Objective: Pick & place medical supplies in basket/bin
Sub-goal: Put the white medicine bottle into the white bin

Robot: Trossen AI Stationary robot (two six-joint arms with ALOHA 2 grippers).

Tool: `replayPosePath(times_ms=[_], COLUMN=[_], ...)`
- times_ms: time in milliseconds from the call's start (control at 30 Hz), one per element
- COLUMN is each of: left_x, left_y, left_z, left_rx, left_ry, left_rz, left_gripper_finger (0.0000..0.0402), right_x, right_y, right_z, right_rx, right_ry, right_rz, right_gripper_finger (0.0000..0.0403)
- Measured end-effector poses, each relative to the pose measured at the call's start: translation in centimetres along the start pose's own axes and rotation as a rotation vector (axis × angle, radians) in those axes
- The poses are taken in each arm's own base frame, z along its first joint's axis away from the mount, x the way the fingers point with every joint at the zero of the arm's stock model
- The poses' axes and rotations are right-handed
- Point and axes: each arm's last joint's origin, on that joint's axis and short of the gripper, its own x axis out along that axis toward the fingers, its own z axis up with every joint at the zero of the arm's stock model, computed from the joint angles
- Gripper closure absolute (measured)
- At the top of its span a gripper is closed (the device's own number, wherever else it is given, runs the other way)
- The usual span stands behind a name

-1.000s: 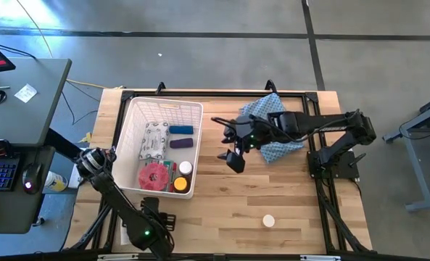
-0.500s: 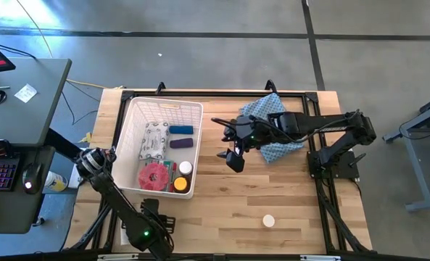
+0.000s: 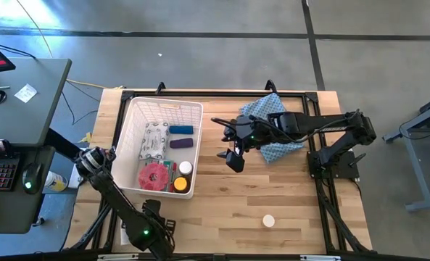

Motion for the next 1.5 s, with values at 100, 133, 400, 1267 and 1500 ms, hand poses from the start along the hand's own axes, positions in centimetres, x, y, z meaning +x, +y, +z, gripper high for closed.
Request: replayPosePath(times_ms=[100,133,400,1267,1500], left_x=[-0.7,-1.1,-6.9,-22.1,-22.0], left_y=[0.3,0.5,1.3,1.5,1.1], left_z=[0.2,0.3,1.1,9.6,10.1], left_rx=[0.022,0.023,0.154,0.656,0.772], left_ry=[0.031,0.040,0.028,-0.257,-0.258], left_rz=[-0.015,-0.025,-0.210,-0.687,-0.670], left_gripper_finger=[0.0200,0.0198,0.0205,0.0259,0.0142], right_x=[0.0,0.0,0.0,-0.8,-2.1], right_y=[0.0,0.0,0.3,1.6,4.4], right_z=[0.0,0.0,-0.1,-3.9,-7.4], right_rx=[0.000,0.001,-0.003,0.001,0.023], right_ry=[0.001,0.002,0.004,0.307,0.488], right_rz=[0.003,0.004,0.011,-0.051,-0.088], right_gripper_finger=[0.0121,0.0121,0.0121,0.0121,0.0121])
